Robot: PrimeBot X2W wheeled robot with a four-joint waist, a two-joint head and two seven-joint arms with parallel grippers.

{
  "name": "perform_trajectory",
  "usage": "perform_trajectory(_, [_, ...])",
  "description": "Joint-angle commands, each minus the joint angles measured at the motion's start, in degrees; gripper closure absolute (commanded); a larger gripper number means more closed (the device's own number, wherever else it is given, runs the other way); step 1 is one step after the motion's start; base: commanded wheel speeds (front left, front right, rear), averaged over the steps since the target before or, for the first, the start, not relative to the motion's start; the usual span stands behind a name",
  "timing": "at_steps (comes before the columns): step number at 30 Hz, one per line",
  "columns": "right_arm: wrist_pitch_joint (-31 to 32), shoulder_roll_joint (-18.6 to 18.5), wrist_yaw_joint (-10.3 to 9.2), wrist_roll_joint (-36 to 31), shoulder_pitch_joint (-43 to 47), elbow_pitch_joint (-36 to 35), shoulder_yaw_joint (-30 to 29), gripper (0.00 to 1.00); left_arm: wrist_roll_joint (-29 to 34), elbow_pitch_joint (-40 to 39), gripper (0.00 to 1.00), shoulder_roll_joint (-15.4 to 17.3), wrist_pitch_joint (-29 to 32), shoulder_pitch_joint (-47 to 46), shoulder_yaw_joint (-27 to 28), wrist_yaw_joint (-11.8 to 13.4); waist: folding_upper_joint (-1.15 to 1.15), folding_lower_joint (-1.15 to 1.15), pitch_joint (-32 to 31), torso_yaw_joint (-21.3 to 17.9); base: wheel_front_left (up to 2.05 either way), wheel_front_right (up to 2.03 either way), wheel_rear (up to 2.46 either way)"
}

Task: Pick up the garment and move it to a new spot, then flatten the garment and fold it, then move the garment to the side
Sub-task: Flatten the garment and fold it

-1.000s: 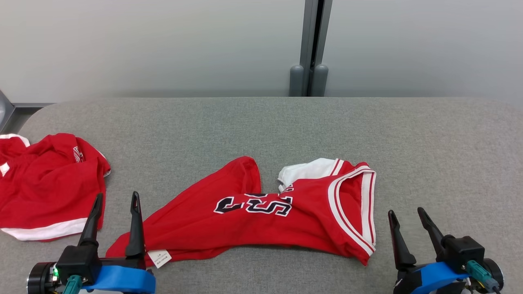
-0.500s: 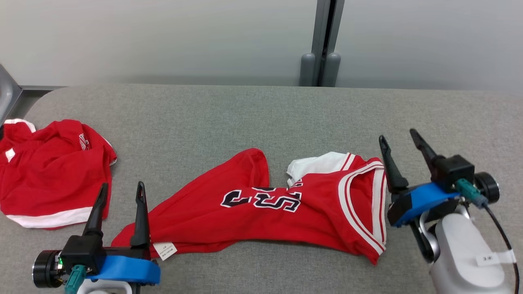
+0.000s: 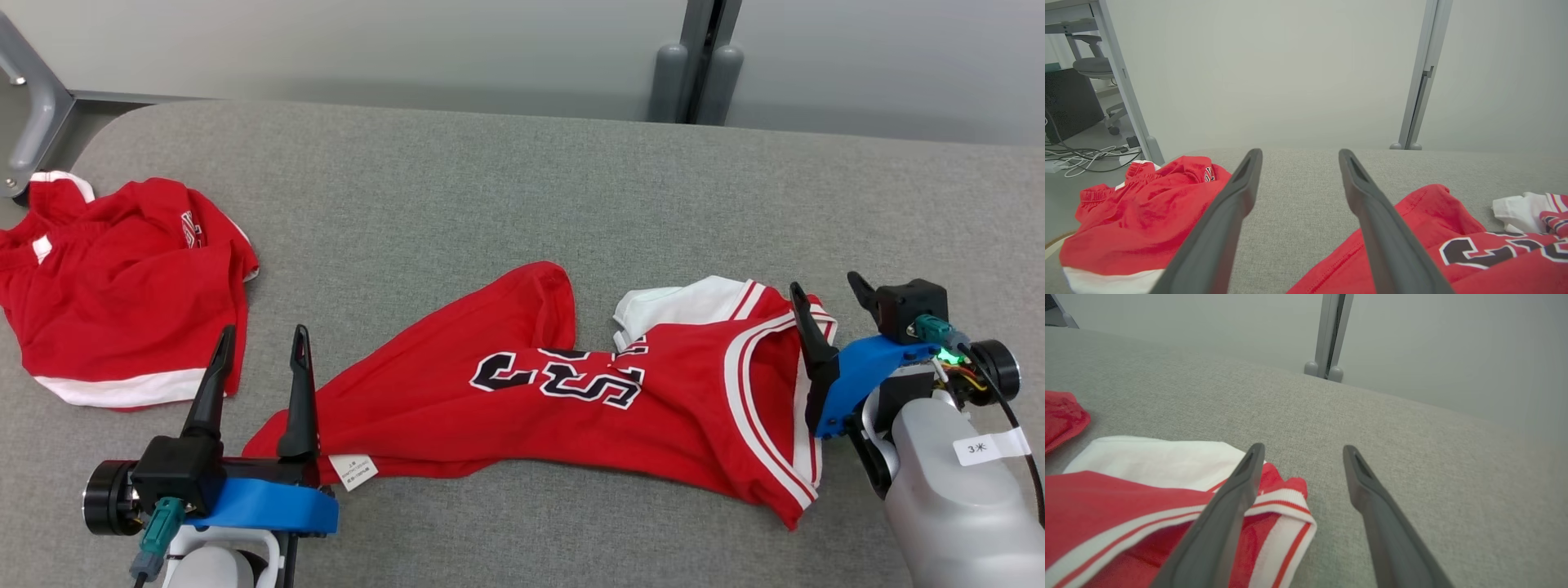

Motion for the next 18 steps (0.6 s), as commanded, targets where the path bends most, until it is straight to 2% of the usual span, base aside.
perform_trajectory(1, [-0.08,-0.29,0.01,0.3,-1.45,2.66,0.16,0.0,-0.12,-0.03,0.0,-0.05,-0.16,-1.09,-0.04,-0.41,-0.01,-0.01,0.69,0.51,0.0,0.0,0.0])
perform_trajectory(11, [1.2,1.66,0.01,2.1,-4.06,13.94,3.28,0.01,-0.71,0.81,0.0,-0.31,-0.15,-2.54,-1.55,-0.46,-0.01,-0.01,1.27,1.06,0.0,0.0,0.0])
perform_trajectory(12, [1.42,2.11,0.01,2.84,-3.97,14.57,3.7,0.76,-0.81,0.88,0.0,-0.32,-0.16,-2.63,-1.62,-0.46,-0.01,-0.01,1.2,1.04,0.0,0.0,0.0])
perform_trajectory(13, [1.66,2.6,0.01,3.7,-3.77,14.99,4.06,1.0,-0.91,0.98,0.0,-0.34,-0.15,-2.74,-1.66,-0.46,-0.01,-0.01,1.06,0.96,0.0,0.0,0.0])
perform_trajectory(18, [-0.09,2.71,0.01,5.87,-3.55,12.9,6.8,1.0,-0.94,1.33,0.0,-0.35,-0.16,-1.83,-1.29,-0.3,-0.01,-0.01,-0.23,0.08,0.0,0.0,0.0])
